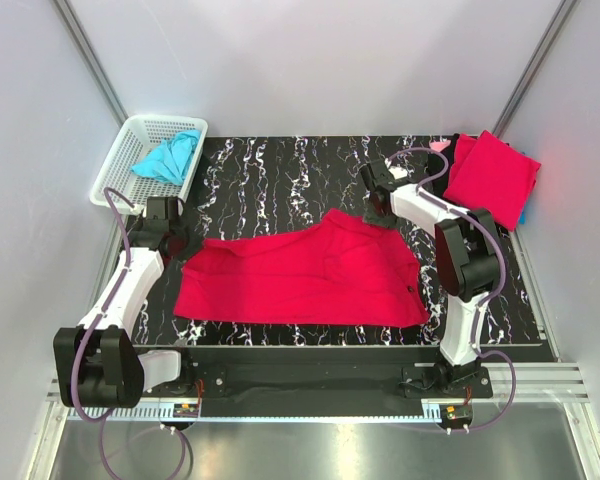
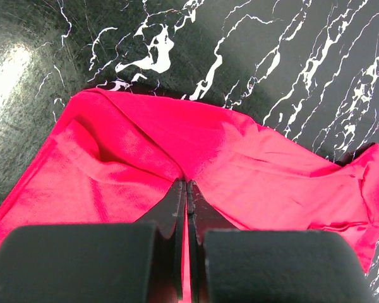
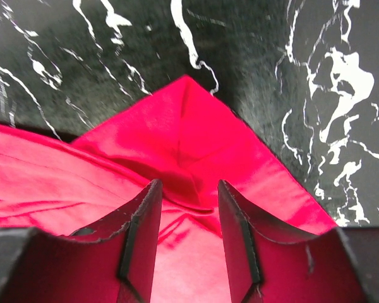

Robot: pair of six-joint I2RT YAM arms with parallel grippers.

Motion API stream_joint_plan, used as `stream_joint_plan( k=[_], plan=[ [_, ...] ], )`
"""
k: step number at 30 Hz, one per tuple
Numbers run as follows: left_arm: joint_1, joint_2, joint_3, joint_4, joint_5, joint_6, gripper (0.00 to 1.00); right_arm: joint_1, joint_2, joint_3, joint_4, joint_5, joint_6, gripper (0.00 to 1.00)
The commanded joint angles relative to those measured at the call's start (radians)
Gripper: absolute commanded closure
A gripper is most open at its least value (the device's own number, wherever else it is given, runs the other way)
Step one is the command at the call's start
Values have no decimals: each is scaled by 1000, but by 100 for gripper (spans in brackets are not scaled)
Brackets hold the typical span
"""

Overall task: Fold and stack the t-shirts
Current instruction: Fold the tshirt

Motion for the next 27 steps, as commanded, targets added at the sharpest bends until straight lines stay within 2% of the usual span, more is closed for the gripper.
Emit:
stream_joint_plan(
  k=[1,5,8,12,17,22,27],
  plan=[
    [-3,-17,40,7,13,17,100,-6,-81,-21,-5,-8,15,53],
    [-4,-17,40,9,13,17,100,-15,-96,-44,-2,-37,21,56],
    [-4,-16,38,9,13,17,100,-15,-115,-60,3,-64,28,62],
    [-4,-16,35,6,11,17,100,-15,-126,-70,6,-81,28,63],
    [-4,-17,33,4,8,23,100,-15,-138,-89,6,-74,25,61],
    [-4,-19,32,3,7,21,100,-14,-173,-103,6,-54,21,53],
    [-4,-17,32,3,5,21,100,-15,-196,-109,15,-46,10,52]
  ],
)
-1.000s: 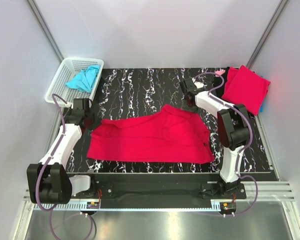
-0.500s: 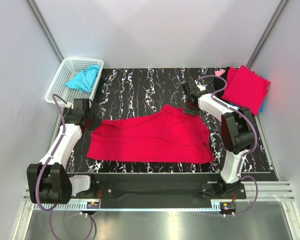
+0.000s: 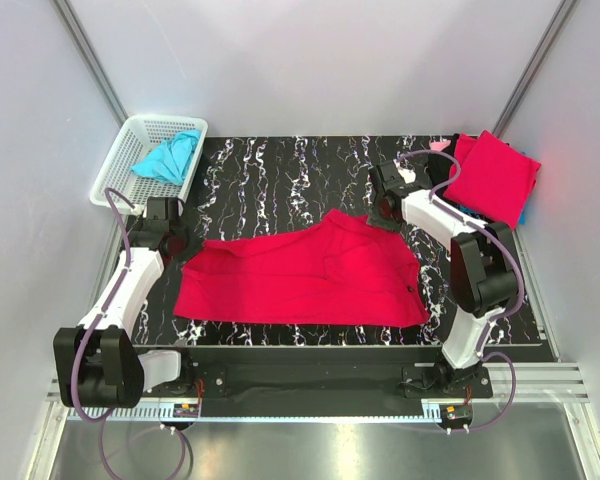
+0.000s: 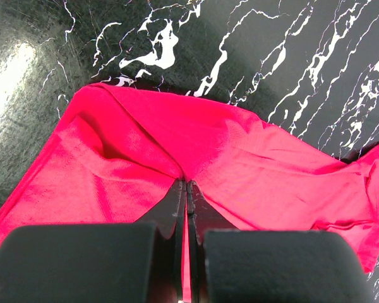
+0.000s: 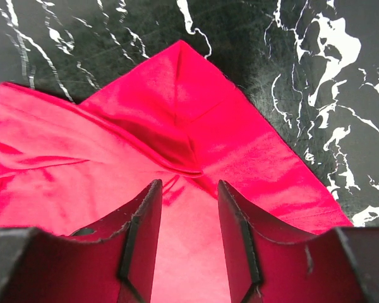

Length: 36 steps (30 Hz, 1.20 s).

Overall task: Fold and stack the t-shirts
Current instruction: Fold the tshirt

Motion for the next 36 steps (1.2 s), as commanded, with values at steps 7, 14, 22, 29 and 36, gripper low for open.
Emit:
stream_joint_plan(
  k=[7,14,22,29,36],
  plan=[
    [-4,-23,32,12,2,16,100,-6,-40,-30,32,-29,11,53],
    [-4,-23,32,9,-4,19,100,-11,-20,-43,57,-44,8,56],
    [-4,-25,32,4,-6,20,100,-54,39,-30,119,-110,-15,59],
    [-4,-28,37,0,-10,25,100,-72,78,6,130,-153,-30,62],
    [-4,-25,30,0,-12,23,100,-71,66,13,133,-168,-26,93]
  ],
)
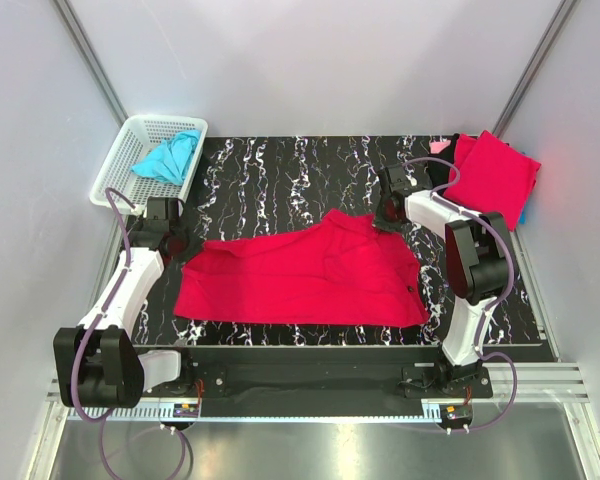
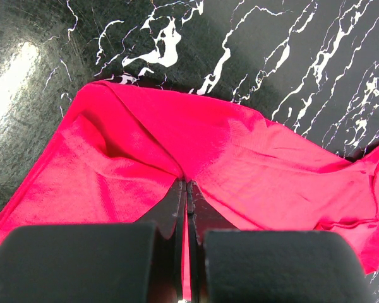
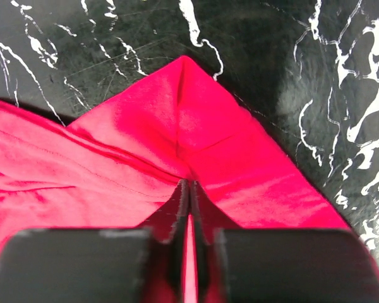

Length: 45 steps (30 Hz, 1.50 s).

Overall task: Fold and stack the t-shirts
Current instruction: Fold the tshirt

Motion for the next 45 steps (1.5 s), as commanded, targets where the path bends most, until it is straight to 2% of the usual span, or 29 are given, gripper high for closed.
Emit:
stream_joint_plan(
  k=[1,13,21,26,32,37,45],
  plan=[
    [-4,-23,29,9,-11,13,100,2,-17,37,25,-11,0,99],
    [-4,-60,40,-4,8,22,100,1,-121,11,5,-22,-6,100],
    [-4,-106,127,-91,8,48,100,1,-285,37,-147,26,-48,100],
    [-3,-135,149,-180,-18,54,100,2,-423,-30,-248,46,-52,100],
    [-1,-207,109,-278,-133,43,100,1,-592,-139,-355,134,-49,100],
    [7,-195,54,-356,-184,-41,100,2,-667,-213,-434,142,12,100],
    [7,-158,-29,-363,-155,-124,100,1,-759,-294,-497,118,87,100]
  ],
)
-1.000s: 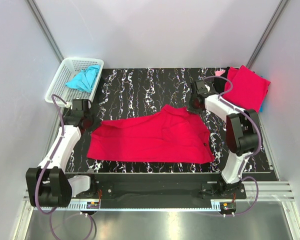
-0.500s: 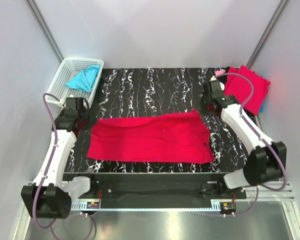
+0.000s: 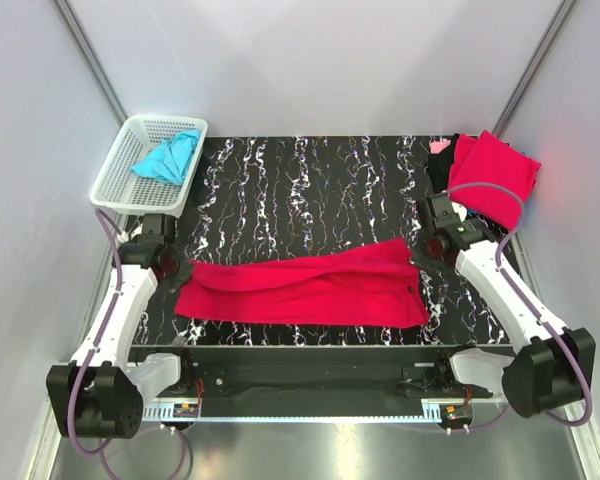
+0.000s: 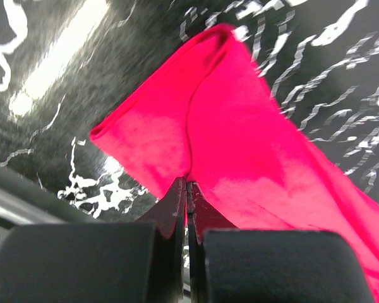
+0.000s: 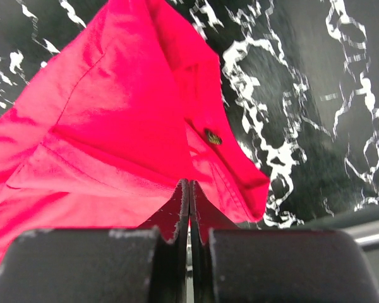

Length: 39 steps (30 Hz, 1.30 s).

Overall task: Fold and stack the t-shirts
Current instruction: Fold the tshirt

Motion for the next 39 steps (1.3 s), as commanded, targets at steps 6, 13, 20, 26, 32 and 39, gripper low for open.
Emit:
stream_joint_plan(
  k=[6,13,20,26,32,39],
  plan=[
    [9,-56,-49,-13,-48,-100,100,2,-152,-50,-85,-9,80,100],
    [16,-127,-65,-56,-77,-126,100,4,-155,-55,-149,-65,110,100],
    [16,-176,-99,-99,-86,-173,100,2,-257,-62,-265,-148,162,45],
    [16,-254,-131,-105,-100,-221,85,2,-383,-6,-260,-110,164,6],
    [18,-254,-122,-116,-114,-239,75,2,-351,-1,-193,-128,127,0],
    [16,-219,-133,-8,19,-154,71,4,-336,-82,-87,-179,101,0]
  ],
)
